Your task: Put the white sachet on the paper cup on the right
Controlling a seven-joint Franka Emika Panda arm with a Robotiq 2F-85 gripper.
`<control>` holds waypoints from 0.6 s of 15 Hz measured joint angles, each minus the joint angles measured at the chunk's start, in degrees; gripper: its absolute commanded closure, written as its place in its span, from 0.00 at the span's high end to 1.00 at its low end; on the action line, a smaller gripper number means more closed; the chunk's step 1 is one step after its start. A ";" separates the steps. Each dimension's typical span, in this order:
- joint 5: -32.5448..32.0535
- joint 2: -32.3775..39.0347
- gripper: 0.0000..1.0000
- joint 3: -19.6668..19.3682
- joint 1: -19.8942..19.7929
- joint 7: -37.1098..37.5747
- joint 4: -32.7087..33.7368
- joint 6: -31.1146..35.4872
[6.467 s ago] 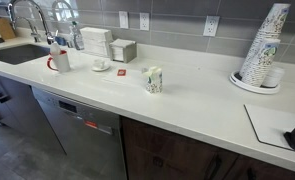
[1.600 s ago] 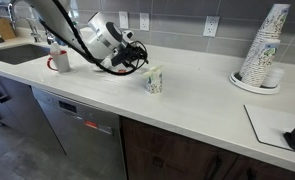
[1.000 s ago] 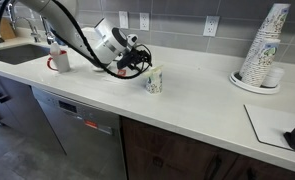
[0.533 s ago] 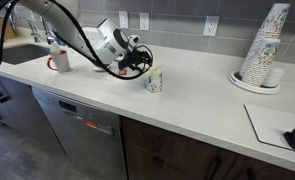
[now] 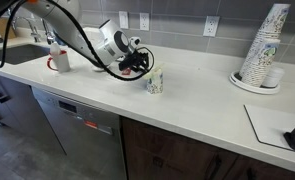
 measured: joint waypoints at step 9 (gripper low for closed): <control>4.09 0.09 0.01 0.01 0.09 -7.79 0.00 -0.66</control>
